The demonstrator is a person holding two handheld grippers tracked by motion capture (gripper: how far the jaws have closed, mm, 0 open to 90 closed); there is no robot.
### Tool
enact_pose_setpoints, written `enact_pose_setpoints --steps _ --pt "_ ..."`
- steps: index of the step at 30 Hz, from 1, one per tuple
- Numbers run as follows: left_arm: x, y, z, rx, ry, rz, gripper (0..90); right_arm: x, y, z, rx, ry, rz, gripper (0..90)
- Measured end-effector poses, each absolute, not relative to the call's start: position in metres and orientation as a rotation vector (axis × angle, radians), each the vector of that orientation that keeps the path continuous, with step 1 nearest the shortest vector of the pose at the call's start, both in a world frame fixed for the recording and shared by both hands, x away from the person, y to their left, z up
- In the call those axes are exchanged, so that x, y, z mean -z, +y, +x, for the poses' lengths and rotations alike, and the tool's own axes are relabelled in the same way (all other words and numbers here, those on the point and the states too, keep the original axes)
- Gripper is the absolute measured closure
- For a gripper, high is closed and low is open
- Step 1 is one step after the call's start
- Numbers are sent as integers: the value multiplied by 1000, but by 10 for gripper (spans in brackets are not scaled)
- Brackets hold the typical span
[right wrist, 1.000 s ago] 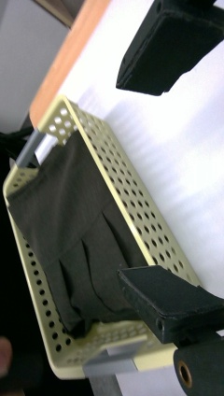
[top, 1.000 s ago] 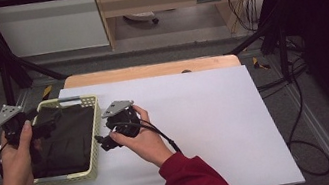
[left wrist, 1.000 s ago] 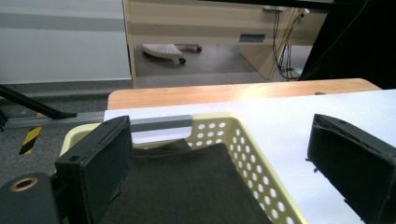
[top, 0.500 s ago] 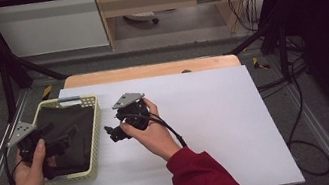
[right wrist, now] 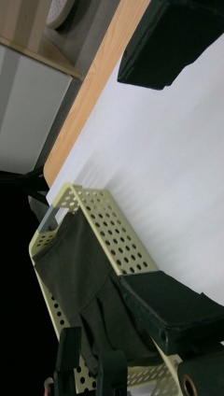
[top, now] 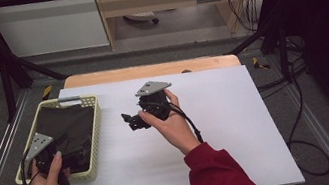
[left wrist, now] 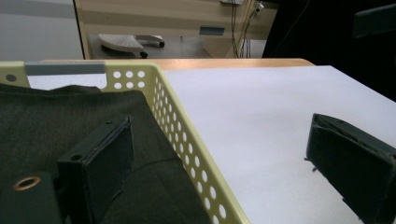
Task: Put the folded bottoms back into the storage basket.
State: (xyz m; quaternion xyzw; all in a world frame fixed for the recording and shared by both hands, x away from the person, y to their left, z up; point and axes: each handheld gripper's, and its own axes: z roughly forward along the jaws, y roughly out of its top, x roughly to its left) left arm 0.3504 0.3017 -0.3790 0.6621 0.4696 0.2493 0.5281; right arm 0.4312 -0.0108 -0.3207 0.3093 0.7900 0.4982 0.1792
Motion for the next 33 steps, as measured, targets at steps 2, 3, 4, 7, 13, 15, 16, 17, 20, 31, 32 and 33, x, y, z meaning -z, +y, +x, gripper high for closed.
enact_pose_setpoints --steps 2,3,4,7,13,15,16,17,20,31,32,33 --pt "381 299 350 -587 1112 1586 80 320 -20 431 -1404 2217 877 48" --pt "382 298 349 -585 1110 1585 80 319 -25 431 -1406 2209 882 47" --pt "383 297 348 -586 1108 1588 80 319 -30 431 -1407 2205 885 45" --pt "389 293 348 -582 1108 1608 79 319 -46 430 -1406 2180 904 40" --pt "393 291 348 -587 1112 1616 83 319 -78 428 -1404 2116 955 30" --pt "393 291 347 -586 1109 1620 83 319 -89 427 -1416 2091 970 29" --pt "393 291 347 -584 1109 1619 83 319 -94 427 -1418 2077 979 29" --pt "393 290 347 -585 1110 1620 83 319 -100 427 -1416 2064 989 29" --pt "393 290 348 -585 1112 1618 78 319 -115 425 -1420 2029 1011 29" --pt "394 291 349 -575 1114 1621 56 320 -165 417 -1398 1948 1088 35" --pt "394 291 349 -574 1114 1620 56 321 -169 416 -1396 1946 1094 35" --pt "394 291 349 -574 1115 1619 56 322 -172 415 -1394 1940 1102 35"
